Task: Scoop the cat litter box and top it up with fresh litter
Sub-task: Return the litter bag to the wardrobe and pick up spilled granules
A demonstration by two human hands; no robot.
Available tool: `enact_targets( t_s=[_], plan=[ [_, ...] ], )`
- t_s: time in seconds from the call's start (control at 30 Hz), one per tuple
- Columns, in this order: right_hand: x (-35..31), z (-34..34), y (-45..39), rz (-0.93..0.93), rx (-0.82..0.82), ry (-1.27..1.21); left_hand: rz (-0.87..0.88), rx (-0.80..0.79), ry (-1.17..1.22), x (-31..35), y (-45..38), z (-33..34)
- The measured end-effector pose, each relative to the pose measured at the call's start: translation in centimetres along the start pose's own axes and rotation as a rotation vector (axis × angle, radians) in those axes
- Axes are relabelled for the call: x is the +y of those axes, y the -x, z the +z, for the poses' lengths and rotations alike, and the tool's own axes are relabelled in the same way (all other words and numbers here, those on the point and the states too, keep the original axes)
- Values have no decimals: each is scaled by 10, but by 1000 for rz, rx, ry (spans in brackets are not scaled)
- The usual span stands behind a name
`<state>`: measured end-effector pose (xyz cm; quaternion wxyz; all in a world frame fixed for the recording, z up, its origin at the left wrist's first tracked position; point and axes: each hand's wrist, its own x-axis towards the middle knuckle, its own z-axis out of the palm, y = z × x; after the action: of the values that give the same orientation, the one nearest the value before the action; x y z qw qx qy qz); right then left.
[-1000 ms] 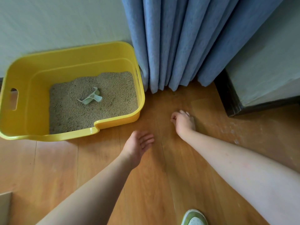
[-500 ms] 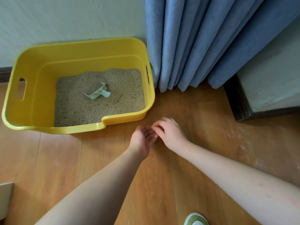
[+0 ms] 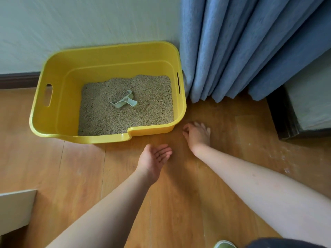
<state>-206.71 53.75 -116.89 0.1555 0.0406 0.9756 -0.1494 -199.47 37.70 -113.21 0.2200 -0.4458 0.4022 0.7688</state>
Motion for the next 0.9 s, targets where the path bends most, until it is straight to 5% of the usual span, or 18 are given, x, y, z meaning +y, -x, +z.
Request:
enact_targets(
  t_s=[0.23, 0.47, 0.67, 0.9],
  plan=[
    [-8, -12, 7, -59, -12, -55, -9, 41, 0, 0, 5, -2],
    [-17, -13, 68, -321, 40, -224, -8, 31, 27, -5, 3, 33],
    [27, -20, 50, -38, 164, -392, -36, 104, -77, -15, -2, 35],
    [82, -19, 30, 139, 191, -203, -131, -107, -31, -11, 4, 44]
  ],
)
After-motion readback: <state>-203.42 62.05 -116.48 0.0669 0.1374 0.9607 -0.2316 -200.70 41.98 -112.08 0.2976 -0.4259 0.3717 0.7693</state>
